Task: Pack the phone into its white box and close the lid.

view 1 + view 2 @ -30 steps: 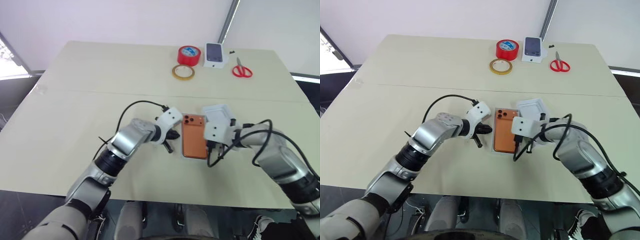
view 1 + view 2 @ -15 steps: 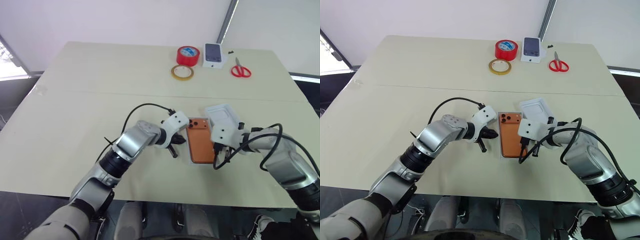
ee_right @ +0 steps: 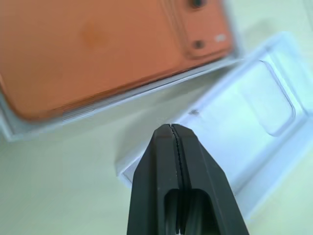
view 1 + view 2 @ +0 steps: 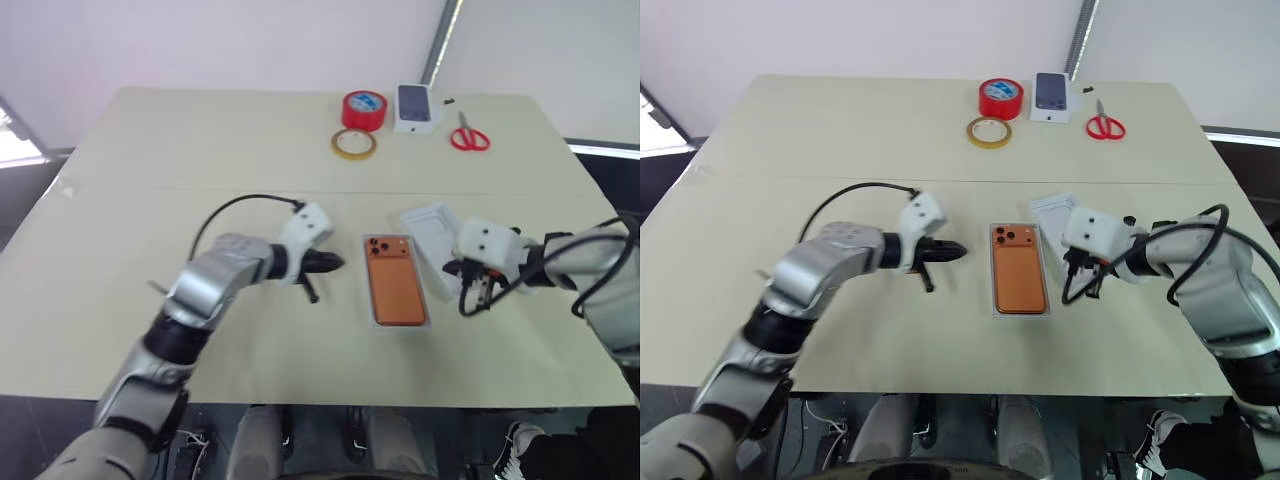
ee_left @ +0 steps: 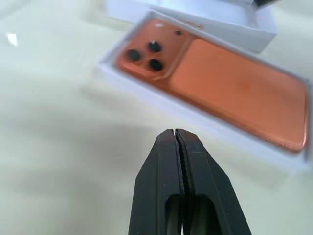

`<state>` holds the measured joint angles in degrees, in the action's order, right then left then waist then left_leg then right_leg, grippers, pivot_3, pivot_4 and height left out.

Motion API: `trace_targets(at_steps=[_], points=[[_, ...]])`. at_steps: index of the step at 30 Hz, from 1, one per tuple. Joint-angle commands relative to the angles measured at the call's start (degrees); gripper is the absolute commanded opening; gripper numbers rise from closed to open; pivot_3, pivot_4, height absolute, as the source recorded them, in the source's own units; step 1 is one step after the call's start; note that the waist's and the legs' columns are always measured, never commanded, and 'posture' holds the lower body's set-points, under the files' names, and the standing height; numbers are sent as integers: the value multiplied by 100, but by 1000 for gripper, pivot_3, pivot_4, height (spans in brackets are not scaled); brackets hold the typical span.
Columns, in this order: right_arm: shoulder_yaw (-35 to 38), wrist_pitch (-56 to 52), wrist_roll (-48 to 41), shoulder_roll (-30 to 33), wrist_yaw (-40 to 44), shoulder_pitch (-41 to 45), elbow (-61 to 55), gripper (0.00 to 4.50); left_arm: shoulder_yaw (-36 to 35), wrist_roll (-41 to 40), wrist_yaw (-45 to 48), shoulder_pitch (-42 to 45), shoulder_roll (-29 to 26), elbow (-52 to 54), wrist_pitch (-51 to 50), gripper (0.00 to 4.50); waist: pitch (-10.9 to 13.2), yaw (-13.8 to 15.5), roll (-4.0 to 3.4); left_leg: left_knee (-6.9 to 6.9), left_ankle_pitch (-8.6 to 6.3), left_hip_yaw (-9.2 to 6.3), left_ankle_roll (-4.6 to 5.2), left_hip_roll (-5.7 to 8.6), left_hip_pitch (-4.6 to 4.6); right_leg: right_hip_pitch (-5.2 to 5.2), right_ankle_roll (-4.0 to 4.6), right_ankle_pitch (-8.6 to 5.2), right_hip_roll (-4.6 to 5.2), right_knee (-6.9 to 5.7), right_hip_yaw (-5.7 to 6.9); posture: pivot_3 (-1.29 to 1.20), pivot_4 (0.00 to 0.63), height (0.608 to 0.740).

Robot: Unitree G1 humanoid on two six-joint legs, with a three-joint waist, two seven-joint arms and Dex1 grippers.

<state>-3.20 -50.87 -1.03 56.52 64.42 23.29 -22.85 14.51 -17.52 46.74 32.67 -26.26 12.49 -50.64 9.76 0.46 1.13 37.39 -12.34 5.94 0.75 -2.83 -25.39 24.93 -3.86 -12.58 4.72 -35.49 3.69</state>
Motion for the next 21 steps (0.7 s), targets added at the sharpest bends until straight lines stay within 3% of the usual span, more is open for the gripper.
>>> trace_targets(at_steps=[1,3,6,10,21], points=[[17,-1050,-266,-260,-398,346,69,1831,-278,-186,464,-367,-510,633,564,0,0,8,-1,0,0,-1,0,-1,-1,1,1,0,1,1,1,0,150,740],[-91,-1605,-390,-383,-577,485,85,2768,-229,-28,608,-639,-884,801,893,0,0,11,-1,-1,-1,3,-2,0,-2,4,1,-1,6,2,-1,0,150,740],[-116,-2447,-563,-724,-971,854,347,2768,-155,156,661,-969,-1184,984,1362,0,1,19,-4,-2,-1,7,-2,8,-6,8,3,0,23,3,-1,0,150,740],[-201,-2866,-673,-919,-1416,1051,645,2768,-275,-1,626,-1191,-1106,1060,1523,0,1,34,-4,0,-2,10,-2,16,-18,13,4,0,35,10,-2,0,150,740],[-223,-3119,-961,-1249,-2285,1055,988,2768,-303,-180,468,-1252,-894,1157,1420,0,1,10,-4,0,-3,13,4,13,-16,14,0,1,21,3,-2,0,150,740]])
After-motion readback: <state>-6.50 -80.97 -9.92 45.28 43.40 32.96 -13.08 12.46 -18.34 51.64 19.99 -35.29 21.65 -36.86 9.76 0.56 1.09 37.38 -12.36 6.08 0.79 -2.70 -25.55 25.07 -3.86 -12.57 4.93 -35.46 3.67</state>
